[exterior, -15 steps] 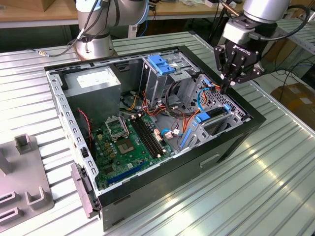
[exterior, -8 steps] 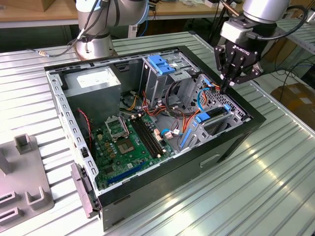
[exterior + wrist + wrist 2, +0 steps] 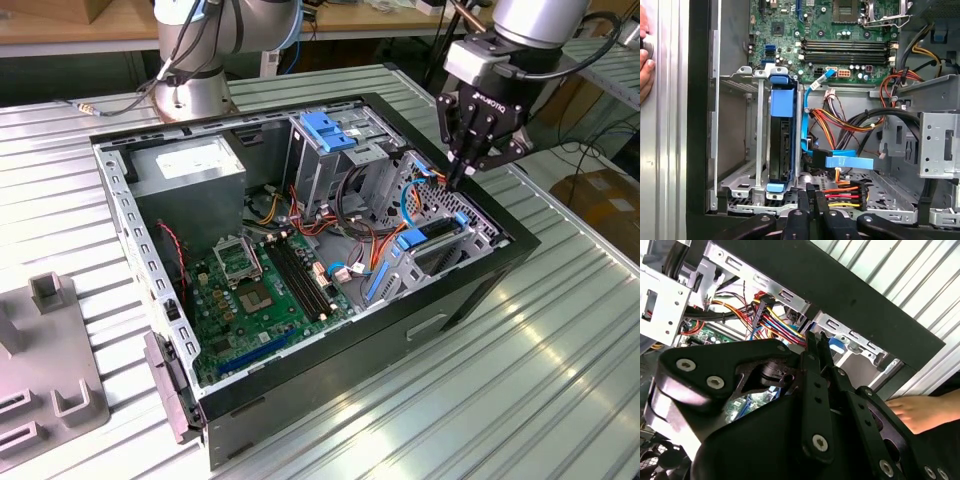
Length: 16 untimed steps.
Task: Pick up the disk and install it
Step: 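Insert the first disk wire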
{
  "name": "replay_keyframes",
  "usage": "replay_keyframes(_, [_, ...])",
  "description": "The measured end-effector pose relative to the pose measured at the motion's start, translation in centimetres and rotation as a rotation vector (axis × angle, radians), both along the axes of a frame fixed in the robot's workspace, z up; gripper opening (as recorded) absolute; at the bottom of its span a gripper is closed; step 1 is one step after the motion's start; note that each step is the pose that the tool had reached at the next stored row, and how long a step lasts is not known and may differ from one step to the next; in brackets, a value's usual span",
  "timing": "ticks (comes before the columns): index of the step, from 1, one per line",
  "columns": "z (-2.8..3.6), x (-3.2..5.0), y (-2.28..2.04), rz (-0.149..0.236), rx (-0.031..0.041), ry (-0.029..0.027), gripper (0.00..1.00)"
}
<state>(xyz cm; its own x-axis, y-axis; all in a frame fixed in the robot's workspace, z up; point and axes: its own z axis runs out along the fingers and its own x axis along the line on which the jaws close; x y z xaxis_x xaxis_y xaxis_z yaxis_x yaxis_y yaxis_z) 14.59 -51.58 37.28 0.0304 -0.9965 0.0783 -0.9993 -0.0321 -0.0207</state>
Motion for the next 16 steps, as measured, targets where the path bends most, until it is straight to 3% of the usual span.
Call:
replay_keyframes(4, [-0.09,-0.53,-0.25,0.0,0.0003,0.0,0.17])
replay_keyframes(12, [-0.16,-1.77,-0.34,0.0,0.0003,0.0,0.17])
replay_keyframes(16, [-0.16,-1.79,-0.34,0.0,0.0004,0.0,0.17])
